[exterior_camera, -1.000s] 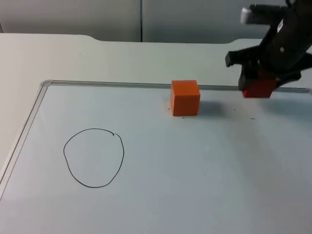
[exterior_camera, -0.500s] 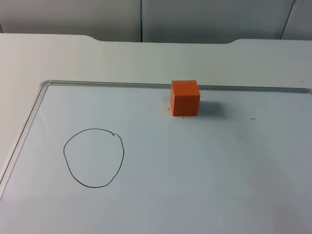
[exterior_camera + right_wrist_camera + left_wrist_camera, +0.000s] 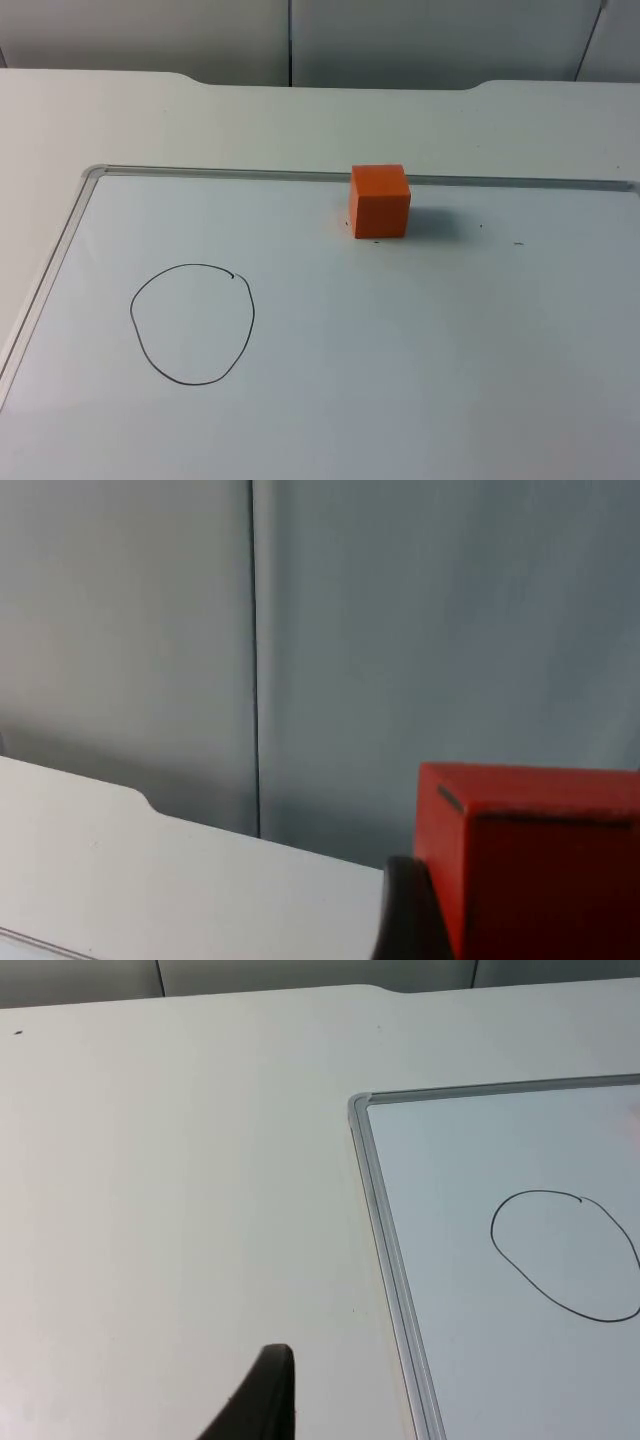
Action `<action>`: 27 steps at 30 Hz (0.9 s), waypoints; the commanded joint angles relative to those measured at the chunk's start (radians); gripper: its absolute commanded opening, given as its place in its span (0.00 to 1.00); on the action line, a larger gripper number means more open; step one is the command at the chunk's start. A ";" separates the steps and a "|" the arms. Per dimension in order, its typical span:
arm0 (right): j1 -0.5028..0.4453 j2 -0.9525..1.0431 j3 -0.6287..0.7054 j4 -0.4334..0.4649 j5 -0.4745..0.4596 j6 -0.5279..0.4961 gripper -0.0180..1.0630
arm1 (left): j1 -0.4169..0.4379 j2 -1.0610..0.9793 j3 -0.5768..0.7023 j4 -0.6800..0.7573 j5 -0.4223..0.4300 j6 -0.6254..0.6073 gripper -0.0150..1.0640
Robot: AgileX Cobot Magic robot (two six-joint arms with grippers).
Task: Pick up one cube with the left hand and another cube with the right hand. First place the cube in the right hand at the target position, then stack the cube in the left hand on top.
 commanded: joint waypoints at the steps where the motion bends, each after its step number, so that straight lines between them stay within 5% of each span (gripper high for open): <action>1: 0.008 -0.078 0.052 -0.053 -0.026 0.045 0.01 | 0.004 -0.005 0.003 -0.011 -0.009 0.001 0.98; 15: 0.008 -0.442 0.223 -0.022 0.011 -0.055 0.01 | 0.004 -0.005 -0.028 -0.119 -0.058 0.091 0.98; 19: 0.008 -0.451 0.223 0.070 0.021 -0.150 0.01 | 0.004 0.033 -0.046 -0.191 -0.116 0.134 0.98; 23: 0.008 -0.451 0.220 0.278 0.037 -0.355 0.01 | 0.004 0.126 -0.046 -0.336 -0.208 0.228 0.98; 27: 0.008 -0.451 0.220 0.344 0.047 -0.410 0.01 | 0.004 0.219 -0.046 -0.449 -0.283 0.331 0.98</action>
